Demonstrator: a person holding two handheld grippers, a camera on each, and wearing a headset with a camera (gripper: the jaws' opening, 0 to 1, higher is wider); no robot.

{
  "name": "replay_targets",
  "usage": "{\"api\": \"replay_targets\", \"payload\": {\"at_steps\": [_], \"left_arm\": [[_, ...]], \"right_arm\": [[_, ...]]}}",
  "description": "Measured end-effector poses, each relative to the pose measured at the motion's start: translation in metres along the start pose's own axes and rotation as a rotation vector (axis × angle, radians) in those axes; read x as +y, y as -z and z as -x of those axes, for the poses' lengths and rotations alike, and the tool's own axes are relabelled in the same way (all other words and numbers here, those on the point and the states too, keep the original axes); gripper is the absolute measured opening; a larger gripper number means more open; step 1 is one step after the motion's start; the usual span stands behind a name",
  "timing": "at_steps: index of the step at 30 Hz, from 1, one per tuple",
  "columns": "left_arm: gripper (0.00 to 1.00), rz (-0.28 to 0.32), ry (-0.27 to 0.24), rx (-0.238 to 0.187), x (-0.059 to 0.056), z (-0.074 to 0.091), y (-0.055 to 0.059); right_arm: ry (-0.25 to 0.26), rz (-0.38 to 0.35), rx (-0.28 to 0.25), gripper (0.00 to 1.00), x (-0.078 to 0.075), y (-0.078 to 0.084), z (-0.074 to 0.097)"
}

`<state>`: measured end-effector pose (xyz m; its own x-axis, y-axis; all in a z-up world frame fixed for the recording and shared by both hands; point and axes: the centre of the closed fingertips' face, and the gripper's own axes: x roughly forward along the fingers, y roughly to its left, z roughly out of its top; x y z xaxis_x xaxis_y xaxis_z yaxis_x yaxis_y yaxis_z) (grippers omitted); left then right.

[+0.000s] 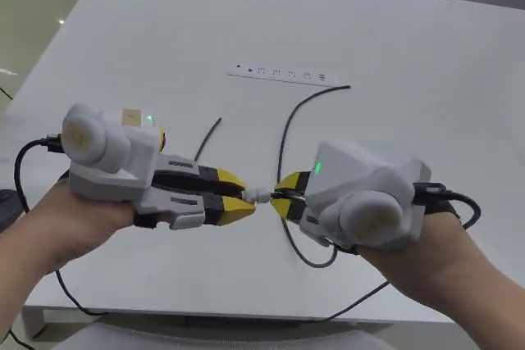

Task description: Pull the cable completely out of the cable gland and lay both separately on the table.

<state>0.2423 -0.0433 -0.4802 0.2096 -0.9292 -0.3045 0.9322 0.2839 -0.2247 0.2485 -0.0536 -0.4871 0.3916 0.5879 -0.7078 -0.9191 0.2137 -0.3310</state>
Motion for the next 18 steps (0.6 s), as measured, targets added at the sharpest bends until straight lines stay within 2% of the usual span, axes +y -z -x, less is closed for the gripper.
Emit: {"api": "replay_targets", "payload": {"at_steps": [5, 9, 11, 13, 18], "left_arm": [[0.15, 0.009, 0.006, -0.021, -0.0009, 0.0007, -0.003], [0.15, -0.006, 0.009, -0.042, -0.0004, 0.0002, -0.0069], [0.15, -0.007, 0.017, -0.046, -0.0009, 0.0, -0.0077], [0.16, -0.033, 0.016, -0.051, -0.0006, -0.0004, -0.0084], [0.16, -0.042, 0.017, -0.059, 0.0008, -0.0008, -0.0088]], "right_arm": [[-0.012, -0.019, -0.02, 0.0, 0.0009, 0.0001, 0.0023], [-0.01, -0.058, -0.043, 0.0, -0.0023, -0.0002, 0.0053], [-0.02, -0.065, -0.049, 0.0, -0.0016, -0.0004, 0.0062], [-0.026, -0.074, -0.053, 0.0, -0.002, -0.0006, 0.0065], [-0.048, -0.137, -0.076, 0.0, -0.0022, -0.0007, 0.0055]]}}
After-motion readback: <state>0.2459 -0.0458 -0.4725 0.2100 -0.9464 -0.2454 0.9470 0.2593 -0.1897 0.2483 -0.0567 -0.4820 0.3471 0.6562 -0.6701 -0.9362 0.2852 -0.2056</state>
